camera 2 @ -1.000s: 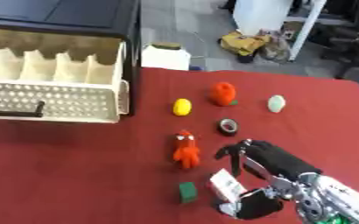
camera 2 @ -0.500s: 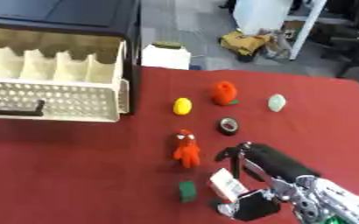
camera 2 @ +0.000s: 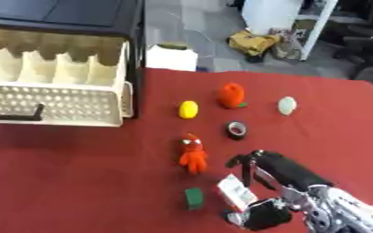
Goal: Pick up objects from table and place into drawer.
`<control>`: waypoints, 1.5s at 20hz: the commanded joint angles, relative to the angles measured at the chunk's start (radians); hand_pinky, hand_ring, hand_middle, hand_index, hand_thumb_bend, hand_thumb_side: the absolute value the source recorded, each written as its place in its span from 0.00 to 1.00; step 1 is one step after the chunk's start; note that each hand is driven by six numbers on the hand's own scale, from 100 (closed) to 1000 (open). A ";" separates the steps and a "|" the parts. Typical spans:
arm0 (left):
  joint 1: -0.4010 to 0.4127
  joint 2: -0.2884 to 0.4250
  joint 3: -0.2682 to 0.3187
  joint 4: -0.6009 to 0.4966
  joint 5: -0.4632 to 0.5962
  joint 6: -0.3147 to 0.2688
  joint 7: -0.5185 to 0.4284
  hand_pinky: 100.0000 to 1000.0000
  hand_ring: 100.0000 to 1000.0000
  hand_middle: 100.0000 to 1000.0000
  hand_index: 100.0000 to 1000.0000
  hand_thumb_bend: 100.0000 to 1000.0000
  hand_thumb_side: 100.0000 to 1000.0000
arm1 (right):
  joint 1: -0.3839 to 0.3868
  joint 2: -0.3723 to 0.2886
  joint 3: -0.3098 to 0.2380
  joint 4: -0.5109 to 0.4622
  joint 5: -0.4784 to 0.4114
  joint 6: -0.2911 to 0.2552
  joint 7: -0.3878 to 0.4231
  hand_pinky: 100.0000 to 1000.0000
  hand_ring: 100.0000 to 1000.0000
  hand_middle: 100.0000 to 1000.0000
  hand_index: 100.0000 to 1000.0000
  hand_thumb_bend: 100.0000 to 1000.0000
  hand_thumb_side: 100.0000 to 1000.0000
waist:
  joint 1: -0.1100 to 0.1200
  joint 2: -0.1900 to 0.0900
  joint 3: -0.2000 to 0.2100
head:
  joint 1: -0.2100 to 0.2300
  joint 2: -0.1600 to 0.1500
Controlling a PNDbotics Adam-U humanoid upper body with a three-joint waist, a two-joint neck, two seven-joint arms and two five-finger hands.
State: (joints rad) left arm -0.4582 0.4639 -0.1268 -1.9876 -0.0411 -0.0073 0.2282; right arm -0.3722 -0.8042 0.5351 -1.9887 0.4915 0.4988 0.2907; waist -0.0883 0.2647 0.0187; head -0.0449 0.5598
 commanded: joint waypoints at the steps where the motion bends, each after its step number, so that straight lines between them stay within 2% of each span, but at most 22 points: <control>1: -0.009 0.009 0.001 -0.012 0.000 -0.003 -0.004 0.03 0.00 0.00 0.73 0.02 1.00 | -0.003 -0.026 -0.020 -0.011 -0.007 0.017 -0.008 0.71 0.80 0.42 0.84 0.41 0.31 | 0.005 -0.015 -0.002 | -0.001 -0.006; 8: -0.007 0.006 0.000 -0.012 -0.002 -0.008 -0.006 0.04 0.00 0.00 0.73 0.02 1.00 | 0.005 -0.024 -0.021 -0.011 -0.032 0.048 -0.001 0.71 0.80 0.42 0.84 0.39 0.32 | 0.008 -0.013 0.004 | -0.006 -0.012; 16: -0.009 0.003 -0.001 -0.012 -0.004 -0.010 -0.009 0.04 0.00 0.00 0.72 0.02 1.00 | 0.015 -0.021 -0.025 -0.011 -0.049 0.061 0.020 0.70 0.79 0.41 0.82 0.42 0.29 | 0.009 -0.005 0.015 | -0.013 -0.016; 30: -0.007 0.000 -0.002 -0.012 -0.006 -0.013 -0.011 0.04 0.00 0.00 0.72 0.02 1.00 | 0.028 -0.013 -0.037 -0.002 -0.028 0.093 0.011 0.70 0.79 0.41 0.82 0.39 0.30 | 0.009 0.003 0.027 | -0.022 -0.024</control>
State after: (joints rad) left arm -0.4575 0.4555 -0.1325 -1.9876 -0.0461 -0.0165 0.2188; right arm -0.3386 -0.8035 0.5150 -1.9868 0.4567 0.5889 0.3072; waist -0.0833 0.2831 0.0451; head -0.0640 0.5480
